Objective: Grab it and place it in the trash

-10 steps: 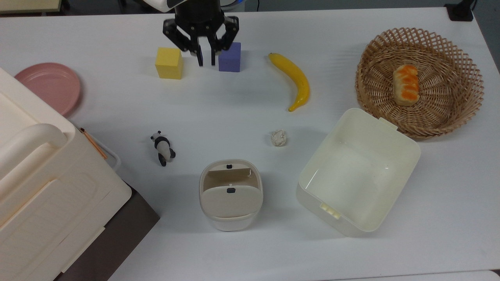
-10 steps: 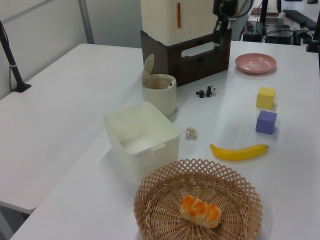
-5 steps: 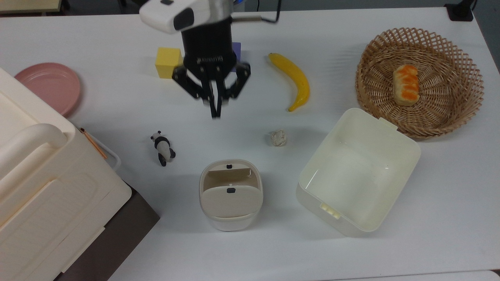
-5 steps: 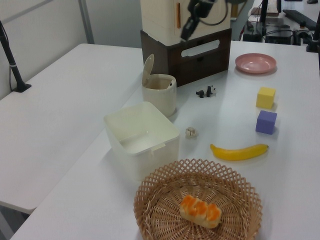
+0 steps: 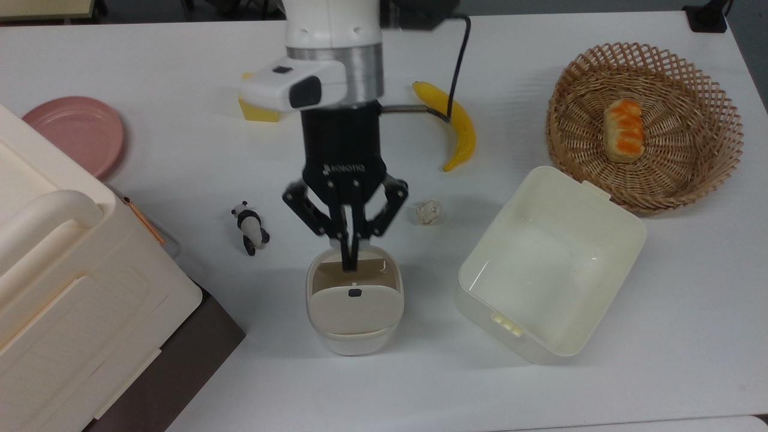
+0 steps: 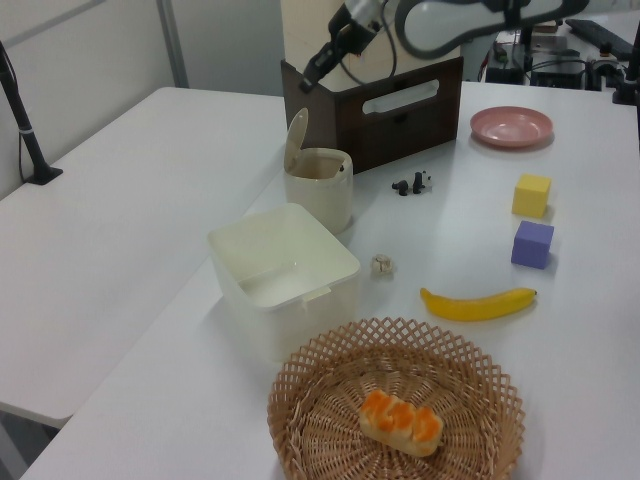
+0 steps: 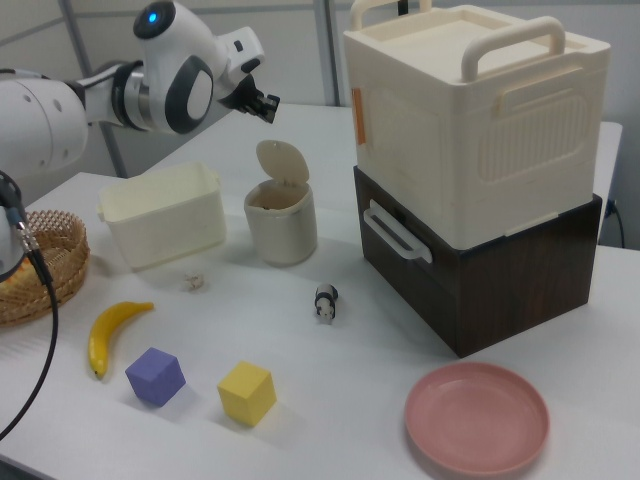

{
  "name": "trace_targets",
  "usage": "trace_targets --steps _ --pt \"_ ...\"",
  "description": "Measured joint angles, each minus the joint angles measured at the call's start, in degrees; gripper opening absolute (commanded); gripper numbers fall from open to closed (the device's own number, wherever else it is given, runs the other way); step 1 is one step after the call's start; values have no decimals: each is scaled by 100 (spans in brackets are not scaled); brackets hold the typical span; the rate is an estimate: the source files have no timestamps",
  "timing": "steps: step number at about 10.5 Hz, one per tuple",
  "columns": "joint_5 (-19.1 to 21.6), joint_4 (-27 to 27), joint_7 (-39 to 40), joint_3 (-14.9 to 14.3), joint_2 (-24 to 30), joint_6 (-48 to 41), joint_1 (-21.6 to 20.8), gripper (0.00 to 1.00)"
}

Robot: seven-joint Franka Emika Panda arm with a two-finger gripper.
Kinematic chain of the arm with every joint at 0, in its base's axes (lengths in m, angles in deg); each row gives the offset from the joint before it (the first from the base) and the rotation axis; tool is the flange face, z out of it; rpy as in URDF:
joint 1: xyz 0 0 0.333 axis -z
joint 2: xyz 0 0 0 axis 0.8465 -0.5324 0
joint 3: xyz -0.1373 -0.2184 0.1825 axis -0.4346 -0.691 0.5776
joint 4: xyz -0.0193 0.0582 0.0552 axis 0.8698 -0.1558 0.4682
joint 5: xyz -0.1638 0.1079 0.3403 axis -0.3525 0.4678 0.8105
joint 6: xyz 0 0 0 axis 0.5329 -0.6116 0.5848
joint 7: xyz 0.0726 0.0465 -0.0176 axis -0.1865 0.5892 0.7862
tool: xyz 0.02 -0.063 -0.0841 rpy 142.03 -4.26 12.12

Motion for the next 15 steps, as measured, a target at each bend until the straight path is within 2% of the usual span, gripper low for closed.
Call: trace_targets --steps 2,5,10,12,14,15 --pt "0 41 -7 -149 -286 633 -188 4" --pt "0 260 -50 -518 -757 943 -407 3" --pt "1 393 -104 -565 -761 617 -401 3" --pt "218 384 -156 -569 -572 591 -398 32" --pt "365 29 -164 -570 -10 369 -410 70" --pt "368 -285 -164 -569 356 -10 -435 95"
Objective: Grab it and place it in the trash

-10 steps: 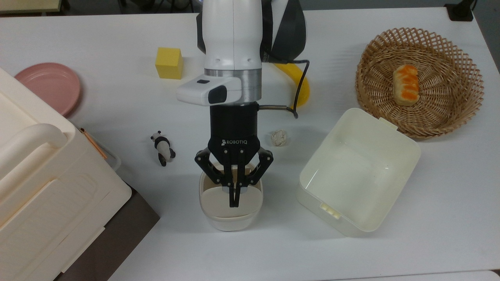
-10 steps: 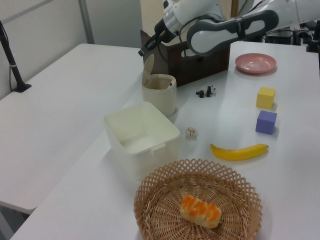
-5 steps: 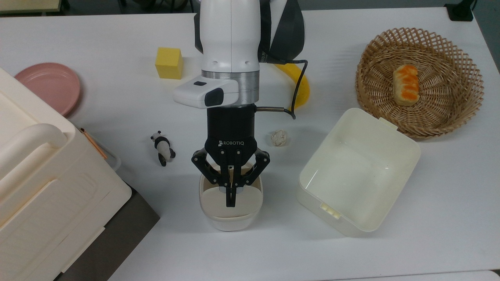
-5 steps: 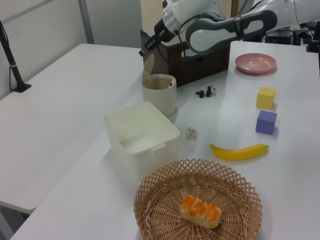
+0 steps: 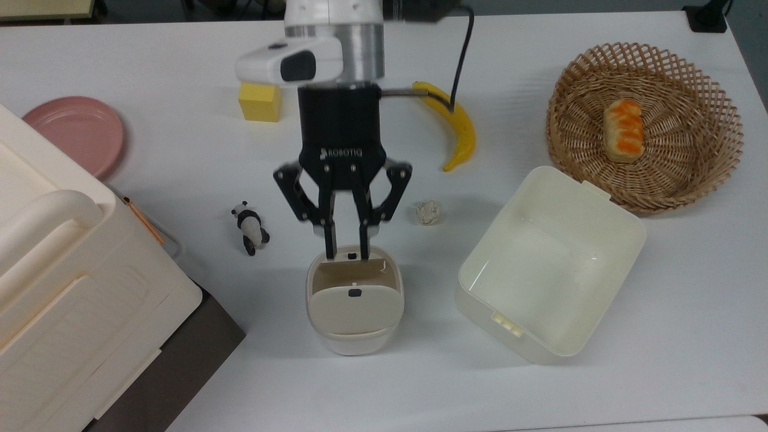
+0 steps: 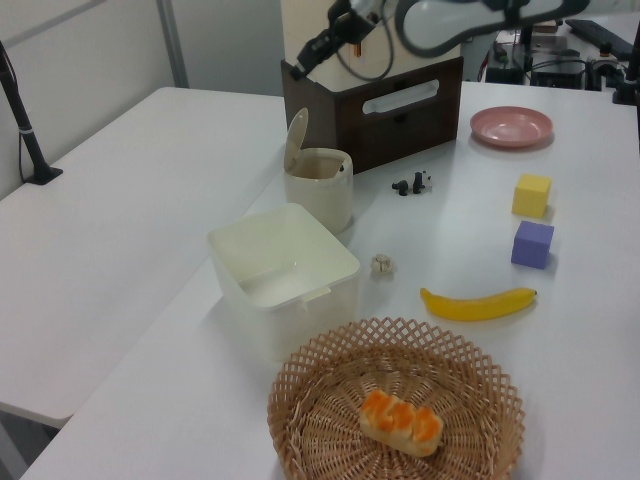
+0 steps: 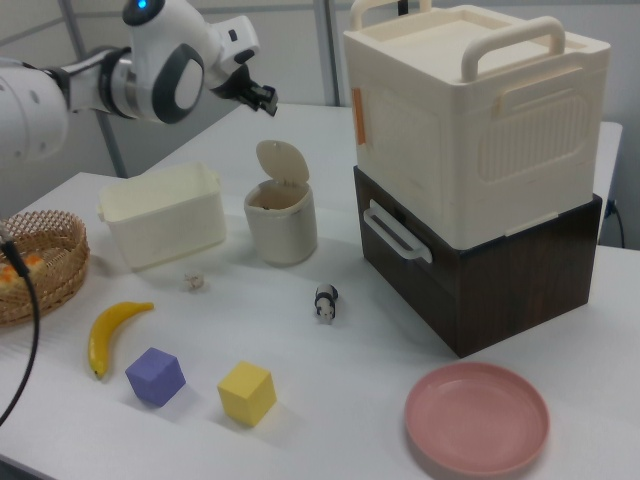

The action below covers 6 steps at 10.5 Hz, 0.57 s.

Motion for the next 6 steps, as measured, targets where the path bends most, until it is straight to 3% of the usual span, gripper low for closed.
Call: trace_targets --steps 1,3,6 --pt "0 -253 0 3 289 -486 -47 100" --pt "0 -582 1 37 736 -1787 -165 100" --pt "0 -882 516 172 925 -3160 -381 100"
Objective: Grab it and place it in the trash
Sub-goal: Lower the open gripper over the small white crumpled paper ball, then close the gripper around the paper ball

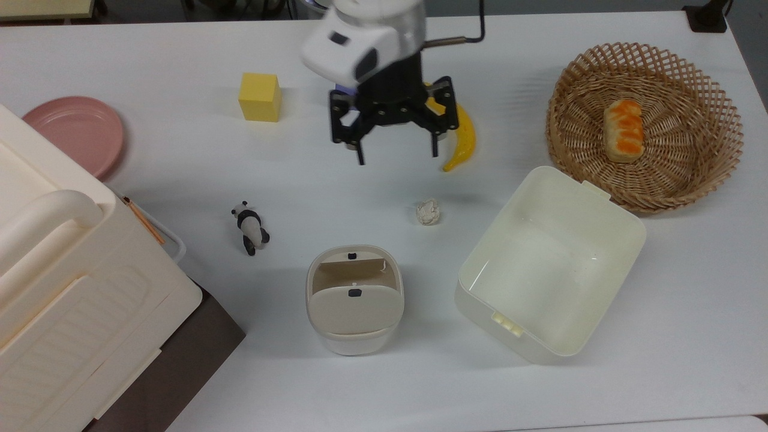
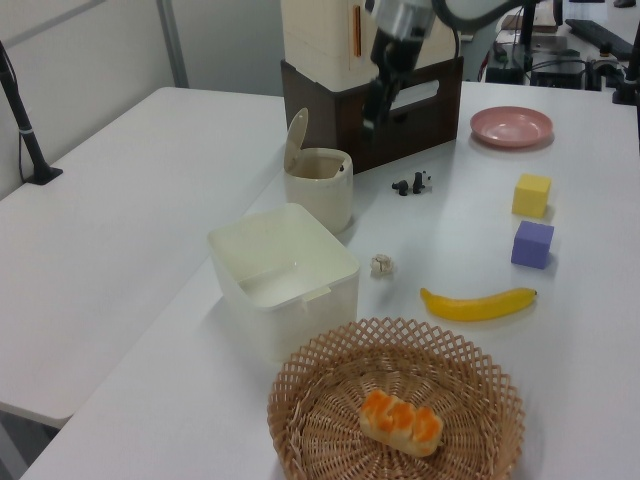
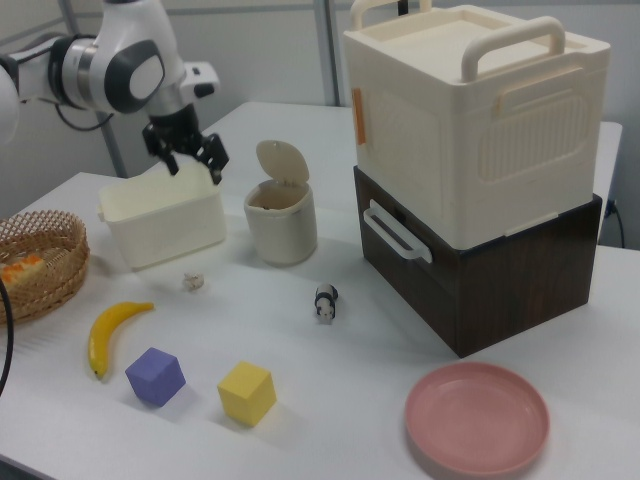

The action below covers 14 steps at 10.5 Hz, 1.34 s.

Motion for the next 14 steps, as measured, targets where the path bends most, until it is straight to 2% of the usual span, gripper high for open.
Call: trace_targets --steps 2,3,4,6,8,13,14 --pt "0 -335 203 22 -152 -34 -266 97" --pt "0 -425 296 27 -399 -34 -412 97" --pt "-1 -429 457 29 -631 -34 -474 97" --pt "-1 -428 598 29 -986 -33 -510 90" --pt "-45 -423 647 29 -1195 -33 -520 88" --pt "-66 -394 658 29 -1526 180 -574 74" --pt "-115 -394 658 29 -1609 297 -591 67"
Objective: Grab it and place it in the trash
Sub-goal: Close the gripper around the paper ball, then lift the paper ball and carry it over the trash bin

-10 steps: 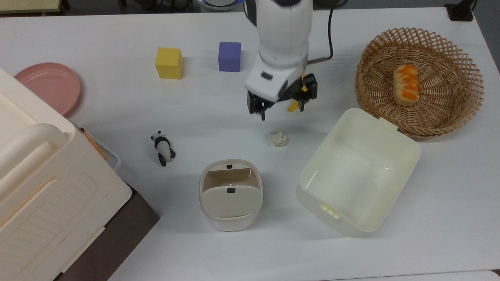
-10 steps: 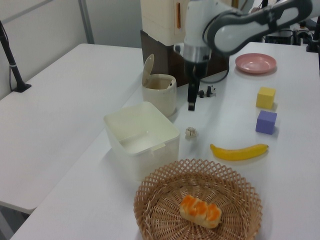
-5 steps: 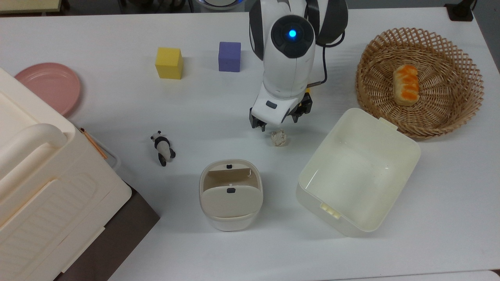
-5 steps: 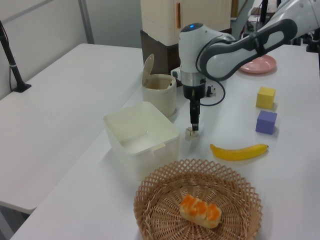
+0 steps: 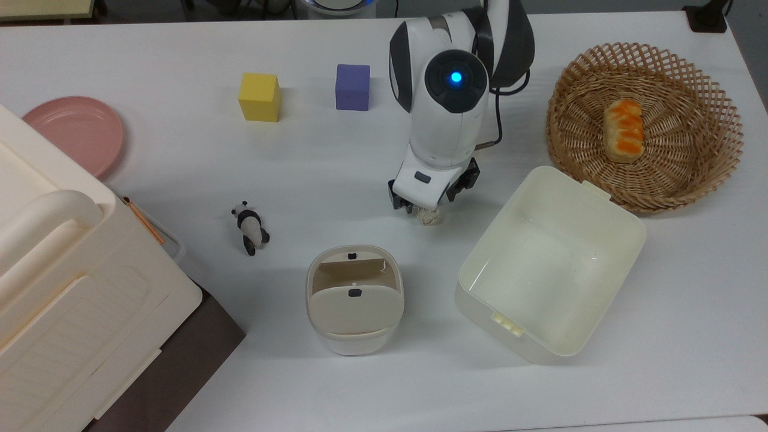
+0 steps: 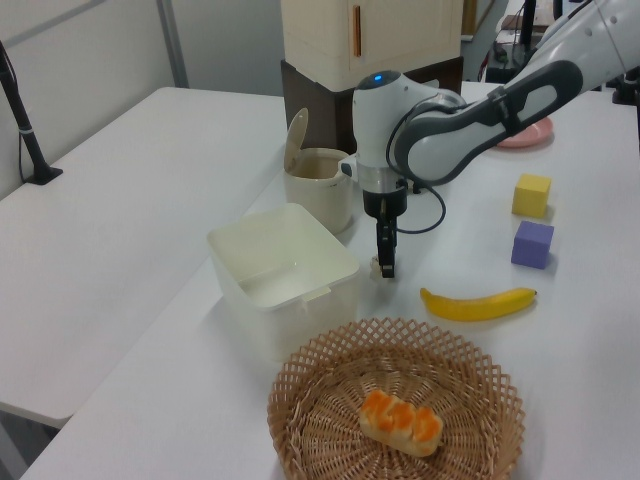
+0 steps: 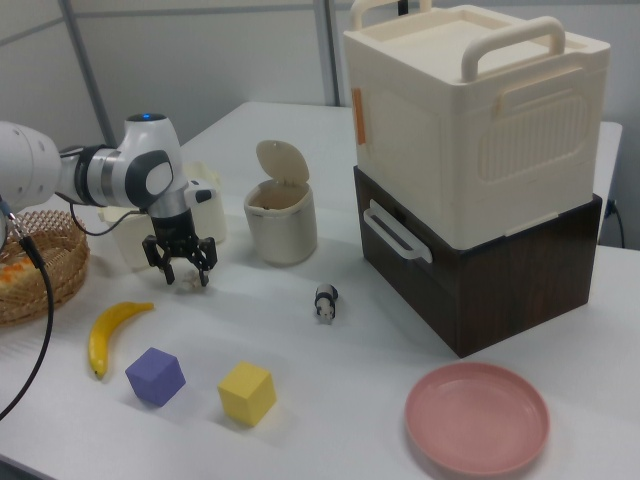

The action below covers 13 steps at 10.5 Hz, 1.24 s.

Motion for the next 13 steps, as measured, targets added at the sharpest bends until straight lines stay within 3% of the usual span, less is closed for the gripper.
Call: trace_targets --steps 2,3,7,13 --pt "-78 9 0 0 -148 201 -18 43" --pt "-102 57 0 -1 -158 251 -21 37" --pt "-146 243 0 -2 -152 253 -21 27" --pt "-266 410 2 -122 441 -134 -11 26"
